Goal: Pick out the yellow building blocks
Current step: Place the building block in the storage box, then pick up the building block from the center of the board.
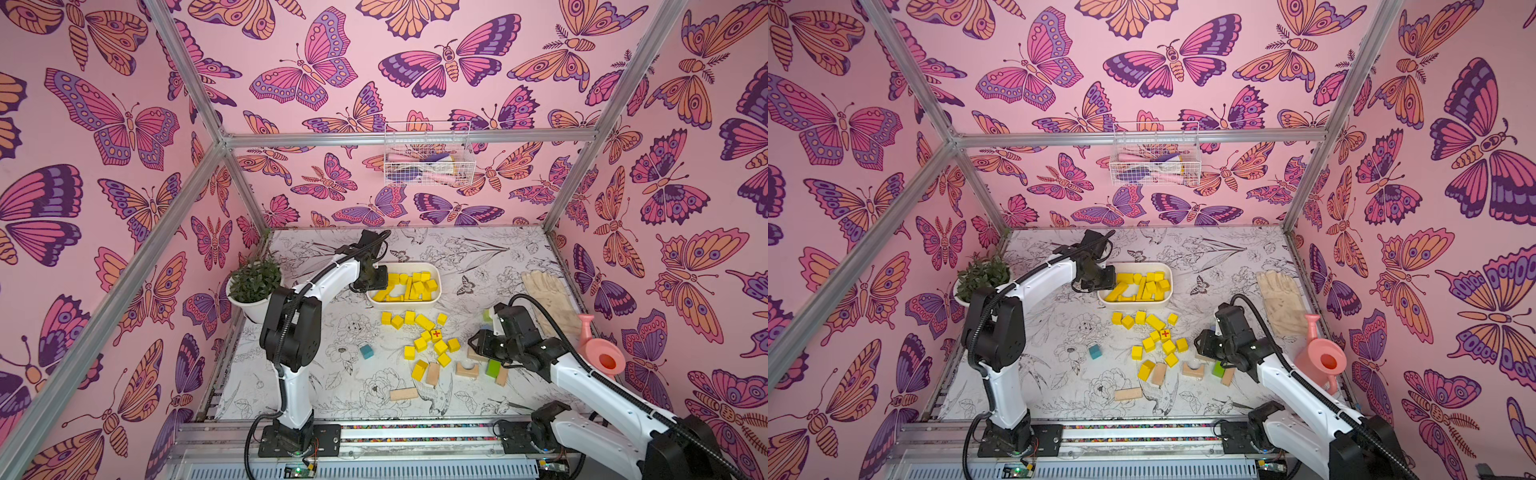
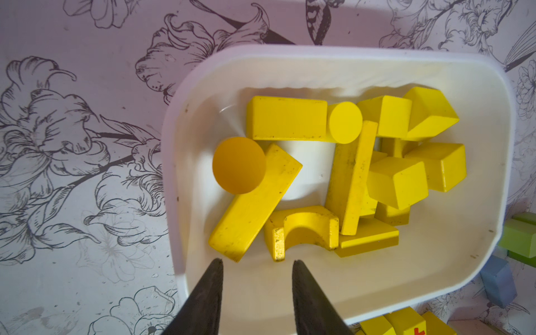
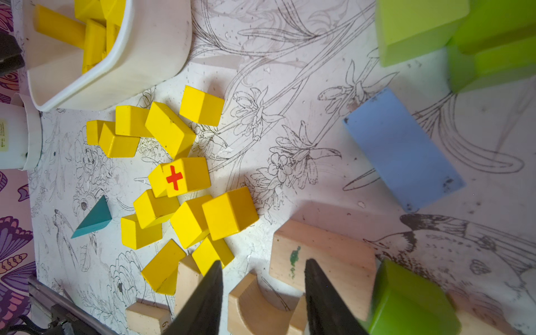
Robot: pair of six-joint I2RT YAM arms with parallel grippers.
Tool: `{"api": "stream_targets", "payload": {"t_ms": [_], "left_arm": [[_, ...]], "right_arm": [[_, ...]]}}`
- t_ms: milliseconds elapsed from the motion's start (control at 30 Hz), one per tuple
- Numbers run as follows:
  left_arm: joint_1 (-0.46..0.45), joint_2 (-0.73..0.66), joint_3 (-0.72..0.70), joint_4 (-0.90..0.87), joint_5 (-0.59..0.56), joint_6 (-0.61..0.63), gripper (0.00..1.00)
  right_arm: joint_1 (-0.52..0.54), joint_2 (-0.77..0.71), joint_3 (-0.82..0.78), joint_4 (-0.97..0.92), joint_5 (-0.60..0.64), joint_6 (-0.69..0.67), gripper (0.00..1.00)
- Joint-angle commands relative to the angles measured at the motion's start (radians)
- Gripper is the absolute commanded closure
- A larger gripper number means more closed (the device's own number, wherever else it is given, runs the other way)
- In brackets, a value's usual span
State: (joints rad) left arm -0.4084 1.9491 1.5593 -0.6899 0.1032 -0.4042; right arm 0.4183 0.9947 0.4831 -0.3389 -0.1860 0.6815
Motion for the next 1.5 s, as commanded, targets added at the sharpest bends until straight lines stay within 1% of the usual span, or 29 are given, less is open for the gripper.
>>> {"api": "stream_targets", "payload": {"t_ms": [0, 133, 233, 467, 633, 767, 933, 1167, 1267, 1300, 1467], "left_arm": [[-0.001, 0.018, 0.025, -0.037, -0.020, 0.009, 0.59], [-0.002, -0.008, 0.011, -0.043, -0.008, 0.003, 0.60], [-0.006, -0.059, -0.030, -0.042, -0.003, -0.007, 0.60], [-0.027, -0.229, -0.228, 0.018, 0.022, -0.042, 0.60], [-0.043, -0.302, -0.345, 0.056, 0.038, -0.042, 0.60], [-0.049, -0.327, -0.410, 0.090, 0.048, -0.033, 0.60], [-0.062, -0.349, -0.502, 0.186, 0.062, -0.024, 0.57], [-0.092, -0.378, -0.604, 0.299, 0.040, -0.039, 0.55], [-0.092, -0.411, -0.632, 0.328, 0.032, -0.043, 0.54], [-0.092, -0.418, -0.639, 0.339, 0.032, -0.044, 0.51], [-0.092, -0.395, -0.636, 0.348, 0.035, -0.045, 0.47]], "right_arm": [[-0.009, -0.008, -0.009, 0.000, -0.011, 0.007, 0.53], [-0.012, -0.011, -0.011, -0.002, -0.010, 0.009, 0.53], [-0.013, -0.012, -0.011, -0.002, -0.010, 0.009, 0.53], [-0.015, 0.006, -0.009, 0.006, -0.018, 0.009, 0.52], [-0.016, 0.030, -0.001, 0.008, -0.025, 0.006, 0.52], [-0.018, 0.036, -0.001, 0.011, -0.025, 0.006, 0.51], [-0.017, 0.038, 0.000, 0.009, -0.024, 0.007, 0.51], [-0.019, 0.035, 0.002, 0.001, -0.024, 0.004, 0.50], [-0.019, 0.039, 0.003, 0.004, -0.027, 0.004, 0.50], [-0.018, 0.044, 0.005, 0.006, -0.029, 0.003, 0.50], [-0.019, 0.083, 0.027, -0.005, -0.048, -0.013, 0.50]]}}
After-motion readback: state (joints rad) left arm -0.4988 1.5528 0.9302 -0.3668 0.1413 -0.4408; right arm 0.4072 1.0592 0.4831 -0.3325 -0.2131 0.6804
